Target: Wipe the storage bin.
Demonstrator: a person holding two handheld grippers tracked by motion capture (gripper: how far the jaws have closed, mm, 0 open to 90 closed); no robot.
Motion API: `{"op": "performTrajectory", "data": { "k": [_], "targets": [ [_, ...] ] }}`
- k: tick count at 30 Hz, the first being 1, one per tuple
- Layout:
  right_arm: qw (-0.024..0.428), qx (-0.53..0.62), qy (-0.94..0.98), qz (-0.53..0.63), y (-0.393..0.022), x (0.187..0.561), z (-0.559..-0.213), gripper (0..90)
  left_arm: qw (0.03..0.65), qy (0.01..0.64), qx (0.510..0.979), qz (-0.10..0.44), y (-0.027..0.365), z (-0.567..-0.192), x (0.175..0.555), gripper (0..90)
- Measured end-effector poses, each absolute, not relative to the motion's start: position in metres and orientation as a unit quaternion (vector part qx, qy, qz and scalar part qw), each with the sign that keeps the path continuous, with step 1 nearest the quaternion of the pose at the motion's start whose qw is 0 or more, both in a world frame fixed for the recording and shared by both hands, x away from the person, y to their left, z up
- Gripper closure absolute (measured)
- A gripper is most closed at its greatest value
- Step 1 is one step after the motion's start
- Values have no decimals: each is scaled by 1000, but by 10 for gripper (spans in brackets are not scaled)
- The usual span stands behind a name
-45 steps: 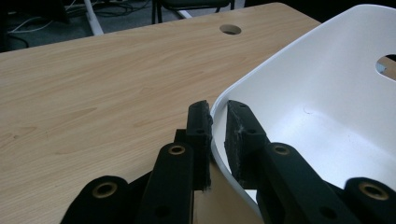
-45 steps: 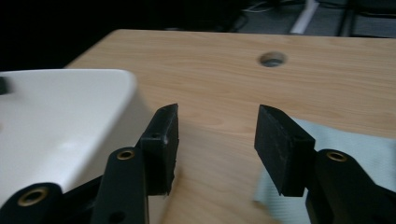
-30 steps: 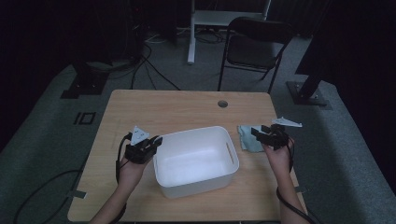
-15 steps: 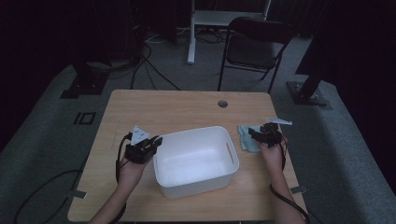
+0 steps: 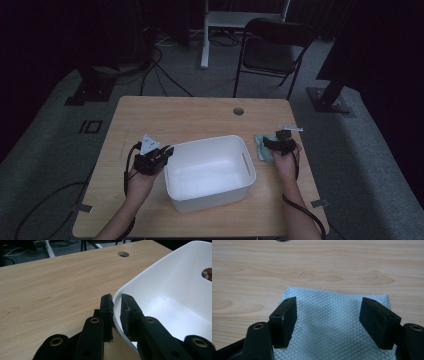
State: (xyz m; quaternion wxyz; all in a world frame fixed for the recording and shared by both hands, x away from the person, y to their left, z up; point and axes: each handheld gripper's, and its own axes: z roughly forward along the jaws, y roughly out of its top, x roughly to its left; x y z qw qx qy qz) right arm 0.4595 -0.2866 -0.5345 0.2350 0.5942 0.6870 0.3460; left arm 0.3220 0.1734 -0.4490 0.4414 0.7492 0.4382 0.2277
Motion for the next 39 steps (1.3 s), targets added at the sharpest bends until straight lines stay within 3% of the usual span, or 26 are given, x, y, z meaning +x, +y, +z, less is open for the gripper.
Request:
{"op": "performTrajectory", "data": {
  "k": [39],
  "targets": [
    [261,584,702,314,-278,460,-549,239,434,447,751,220,217,-447,315,808]
  ]
}}
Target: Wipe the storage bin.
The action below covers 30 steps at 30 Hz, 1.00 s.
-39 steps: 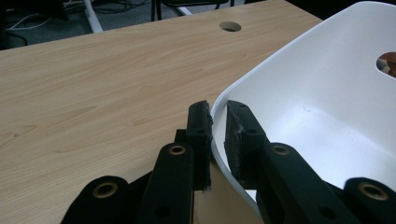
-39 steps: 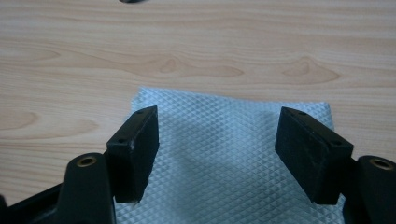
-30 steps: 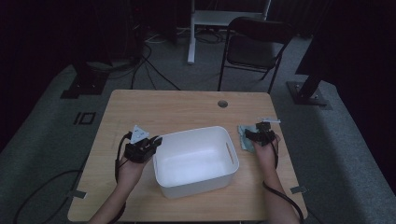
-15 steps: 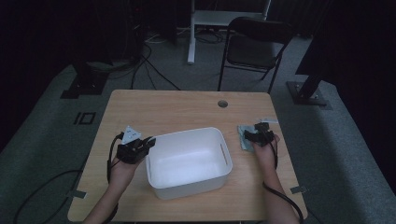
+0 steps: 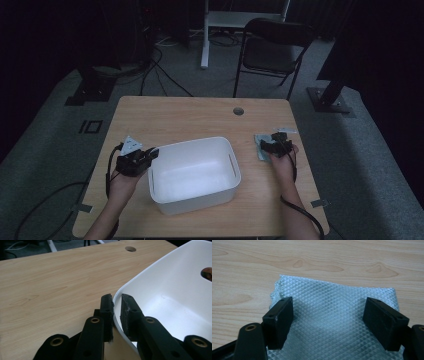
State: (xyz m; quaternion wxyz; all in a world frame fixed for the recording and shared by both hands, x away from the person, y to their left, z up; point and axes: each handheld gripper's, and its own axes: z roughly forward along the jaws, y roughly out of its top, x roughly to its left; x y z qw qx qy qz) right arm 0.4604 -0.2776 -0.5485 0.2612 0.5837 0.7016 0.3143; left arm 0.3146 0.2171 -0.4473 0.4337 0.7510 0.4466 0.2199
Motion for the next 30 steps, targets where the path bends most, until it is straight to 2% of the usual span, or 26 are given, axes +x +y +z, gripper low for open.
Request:
{"op": "performTrajectory", "data": {
  "k": [5,14,16,19,23,30],
  "targets": [
    [253,578,711,311,-279,462,-547,256,437,444,752,216,219,-448,315,807],
    [228,556,738,308,-277,457,-539,582,439,441,753,214,219,-448,315,805],
    [224,555,740,308,-277,457,-539,696,442,446,749,214,219,-449,314,805],
    [223,554,740,310,-276,457,-538,770,442,449,745,218,218,-449,313,805],
    [216,556,740,310,-275,457,-537,839,441,452,742,224,217,-450,311,804],
    [193,532,744,354,-268,432,-522,849,442,455,739,226,216,-450,310,804]
  ]
}}
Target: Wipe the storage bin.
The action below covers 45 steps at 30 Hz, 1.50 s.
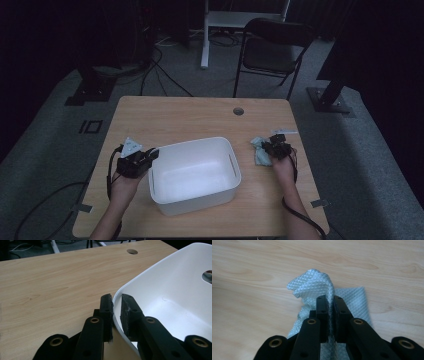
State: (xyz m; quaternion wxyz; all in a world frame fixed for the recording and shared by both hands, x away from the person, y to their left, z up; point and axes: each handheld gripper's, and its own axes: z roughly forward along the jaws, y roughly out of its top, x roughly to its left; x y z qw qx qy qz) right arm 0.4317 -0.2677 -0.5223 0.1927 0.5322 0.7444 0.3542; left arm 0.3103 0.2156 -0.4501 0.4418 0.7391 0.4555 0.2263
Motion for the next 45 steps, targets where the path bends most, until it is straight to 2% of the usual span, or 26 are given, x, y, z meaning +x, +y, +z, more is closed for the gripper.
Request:
{"op": "performTrajectory", "data": {
  "k": [13,29,32,41,45],
  "targets": [
    [159,488,740,435,-269,365,-498,851,437,472,727,243,212,-451,311,804],
    [124,455,752,461,-264,349,-488,851,432,491,711,257,215,-451,320,804],
    [108,438,750,485,-264,345,-479,850,434,491,711,255,216,-451,320,805],
    [119,368,760,522,-251,319,-440,851,432,491,711,259,216,-451,321,804],
    [107,344,759,543,-249,310,-429,851,432,491,711,259,215,-451,321,804]
  ]
}}
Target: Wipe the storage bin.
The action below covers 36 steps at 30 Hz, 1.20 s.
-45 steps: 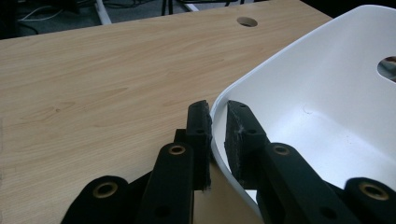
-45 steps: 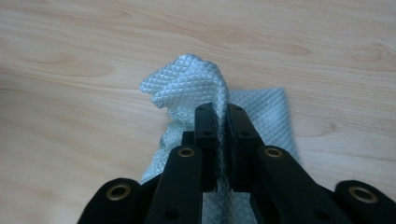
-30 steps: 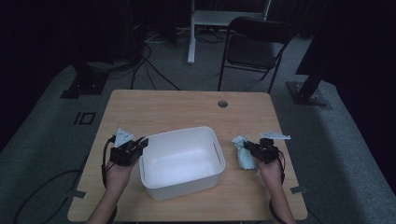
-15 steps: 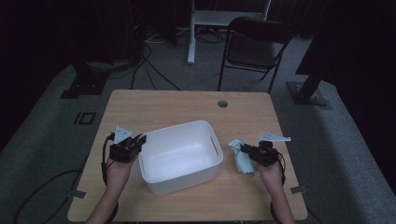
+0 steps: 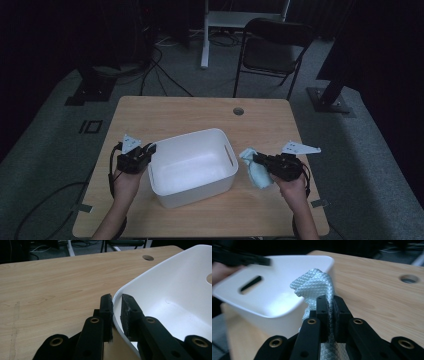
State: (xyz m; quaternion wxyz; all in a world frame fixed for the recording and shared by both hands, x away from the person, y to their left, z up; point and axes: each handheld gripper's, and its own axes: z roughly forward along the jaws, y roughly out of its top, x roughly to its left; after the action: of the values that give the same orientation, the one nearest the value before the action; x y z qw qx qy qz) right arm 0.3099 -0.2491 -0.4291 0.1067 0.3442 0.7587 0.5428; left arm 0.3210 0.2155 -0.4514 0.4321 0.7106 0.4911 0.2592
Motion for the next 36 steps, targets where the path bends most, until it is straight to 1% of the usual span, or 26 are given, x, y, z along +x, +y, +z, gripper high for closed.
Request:
{"op": "performTrajectory", "data": {
  "k": [3,8,21,36],
  "targets": [
    [101,332,765,542,-245,307,-427,851,432,492,711,259,215,-451,321,804],
    [88,328,776,532,-237,308,-434,851,432,492,710,259,215,-451,321,804],
    [79,319,791,515,-215,313,-442,851,432,492,711,257,216,-451,321,803],
    [67,322,787,523,-213,316,-447,854,432,494,710,258,215,-451,322,803]
  ]
}}
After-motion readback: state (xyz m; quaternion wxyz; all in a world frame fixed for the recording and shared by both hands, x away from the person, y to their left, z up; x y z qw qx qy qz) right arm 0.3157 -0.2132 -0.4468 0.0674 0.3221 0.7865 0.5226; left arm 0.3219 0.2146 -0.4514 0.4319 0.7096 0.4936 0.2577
